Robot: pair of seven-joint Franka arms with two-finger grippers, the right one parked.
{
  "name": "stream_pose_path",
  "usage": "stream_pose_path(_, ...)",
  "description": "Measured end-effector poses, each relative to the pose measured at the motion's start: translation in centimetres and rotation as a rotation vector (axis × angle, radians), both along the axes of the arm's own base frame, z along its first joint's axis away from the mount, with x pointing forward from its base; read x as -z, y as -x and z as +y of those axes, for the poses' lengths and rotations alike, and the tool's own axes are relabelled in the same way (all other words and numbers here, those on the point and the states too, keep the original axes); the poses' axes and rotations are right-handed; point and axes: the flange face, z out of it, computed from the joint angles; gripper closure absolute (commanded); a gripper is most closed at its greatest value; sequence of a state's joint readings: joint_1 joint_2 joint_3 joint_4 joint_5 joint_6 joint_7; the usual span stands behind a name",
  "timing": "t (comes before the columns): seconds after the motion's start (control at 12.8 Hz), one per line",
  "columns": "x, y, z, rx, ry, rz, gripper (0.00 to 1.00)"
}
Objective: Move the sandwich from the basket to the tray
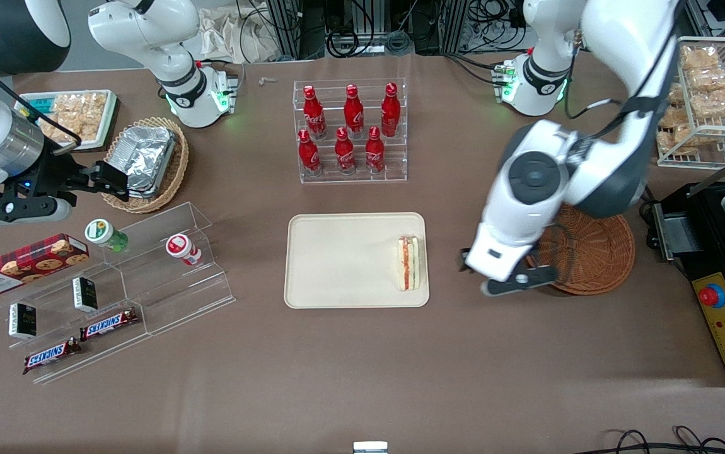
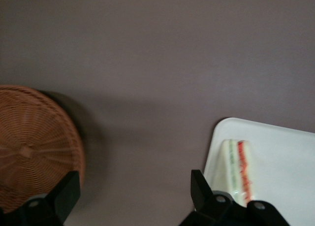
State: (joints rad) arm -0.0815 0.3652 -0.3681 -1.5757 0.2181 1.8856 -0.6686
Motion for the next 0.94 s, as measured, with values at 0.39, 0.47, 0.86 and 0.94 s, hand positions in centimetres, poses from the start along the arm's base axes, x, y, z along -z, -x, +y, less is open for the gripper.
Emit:
stream_pose_path(0.39,-6.7,0.9,15.3,0.153,0.05,0.049,0.0)
stream_pose_path(0.47,-7.3,1.4,17.6,0.19,0.052,0.048,0.0)
stream_pose_path(0.86,-8.6,2.3,25.3,0.323,0.044,0.051,0.0)
stream_pose_path(0.94,-9.2,2.3,25.7,0.361,0.044,0.057,0.0)
